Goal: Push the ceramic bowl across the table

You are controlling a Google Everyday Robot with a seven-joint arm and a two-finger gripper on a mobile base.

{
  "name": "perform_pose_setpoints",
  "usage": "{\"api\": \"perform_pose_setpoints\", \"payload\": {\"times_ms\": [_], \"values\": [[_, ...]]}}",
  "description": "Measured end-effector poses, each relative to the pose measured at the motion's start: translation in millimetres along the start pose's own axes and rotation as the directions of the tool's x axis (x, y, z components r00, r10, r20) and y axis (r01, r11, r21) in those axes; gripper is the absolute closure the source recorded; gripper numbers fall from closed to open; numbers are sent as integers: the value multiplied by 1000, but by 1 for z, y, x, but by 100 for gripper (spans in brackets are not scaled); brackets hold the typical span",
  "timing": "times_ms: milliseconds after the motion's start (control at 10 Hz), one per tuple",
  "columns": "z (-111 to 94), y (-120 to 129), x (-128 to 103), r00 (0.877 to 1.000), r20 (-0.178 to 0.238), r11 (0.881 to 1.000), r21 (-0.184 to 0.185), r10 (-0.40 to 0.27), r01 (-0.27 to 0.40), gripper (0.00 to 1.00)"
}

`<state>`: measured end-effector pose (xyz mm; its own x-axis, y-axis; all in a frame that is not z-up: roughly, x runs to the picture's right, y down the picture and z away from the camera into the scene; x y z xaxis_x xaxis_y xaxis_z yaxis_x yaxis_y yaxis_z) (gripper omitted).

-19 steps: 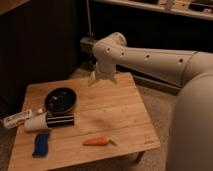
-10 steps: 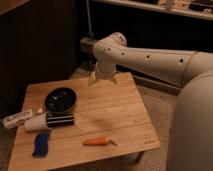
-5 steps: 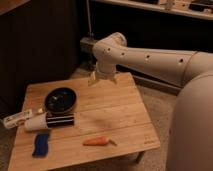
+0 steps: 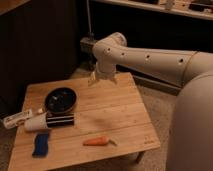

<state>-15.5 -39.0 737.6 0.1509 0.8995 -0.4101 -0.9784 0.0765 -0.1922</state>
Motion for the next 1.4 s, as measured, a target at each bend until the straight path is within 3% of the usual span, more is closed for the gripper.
{"api": "perform_pose_setpoints", "payload": {"times_ms": [400, 600, 900, 1100, 1200, 1400], "values": [[-2, 1, -10, 1000, 18, 1000, -15, -4, 4, 20], [-5, 7, -43, 999, 47, 999, -40, -20, 22, 20], [-13, 54, -91, 991, 95, 992, -75, -94, 101, 20], [-20, 89, -118, 977, 131, 978, -99, -171, 184, 20], [-25, 113, -132, 958, 160, 958, -118, -239, 259, 20], [-26, 145, -137, 926, 194, 925, -144, -323, 353, 20]]}}
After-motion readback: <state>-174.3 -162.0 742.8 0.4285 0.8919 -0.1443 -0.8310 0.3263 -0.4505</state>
